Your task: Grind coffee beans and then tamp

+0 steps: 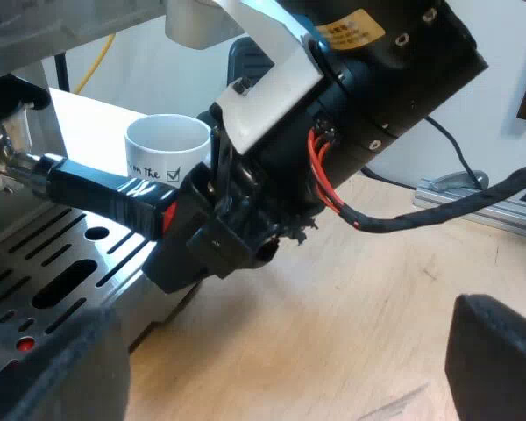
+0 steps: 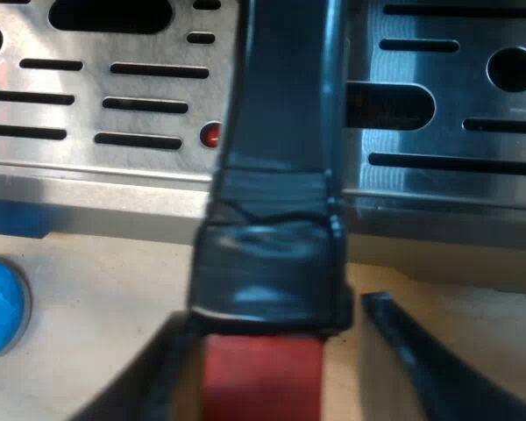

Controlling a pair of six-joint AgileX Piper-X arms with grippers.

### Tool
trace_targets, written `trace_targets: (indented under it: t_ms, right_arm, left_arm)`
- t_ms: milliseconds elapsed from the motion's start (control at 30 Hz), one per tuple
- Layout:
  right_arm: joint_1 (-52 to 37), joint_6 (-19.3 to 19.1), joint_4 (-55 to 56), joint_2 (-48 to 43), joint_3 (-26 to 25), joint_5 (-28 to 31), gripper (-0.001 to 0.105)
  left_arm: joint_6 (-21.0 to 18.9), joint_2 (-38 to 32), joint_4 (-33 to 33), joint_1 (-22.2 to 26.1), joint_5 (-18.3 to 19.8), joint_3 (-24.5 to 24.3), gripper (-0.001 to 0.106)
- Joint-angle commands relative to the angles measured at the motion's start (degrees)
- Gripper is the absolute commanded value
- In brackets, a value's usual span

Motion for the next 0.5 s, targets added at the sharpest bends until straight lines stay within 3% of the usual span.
trace_targets:
  t_ms: [33,233,500]
  right_arm:
    - [-0.3,-0.3,-0.1,-0.1,-0.6,0.4,0.024]
    - [-0.3,-0.3,-0.1,-0.1,-0.6,0.4,0.001]
    - [-0.3,-0.3,-0.1,-0.1,-0.6,0.4,0.000]
  left_arm:
    - [-0.5,0.0,-0.2,-0.2,0.9,0.0,0.082]
    - [-0.5,0.0,-0.2,-0.2,0.9,0.0,0.082]
    - [-0.5,0.0,-0.2,-0.2,0.9,0.0,0.082]
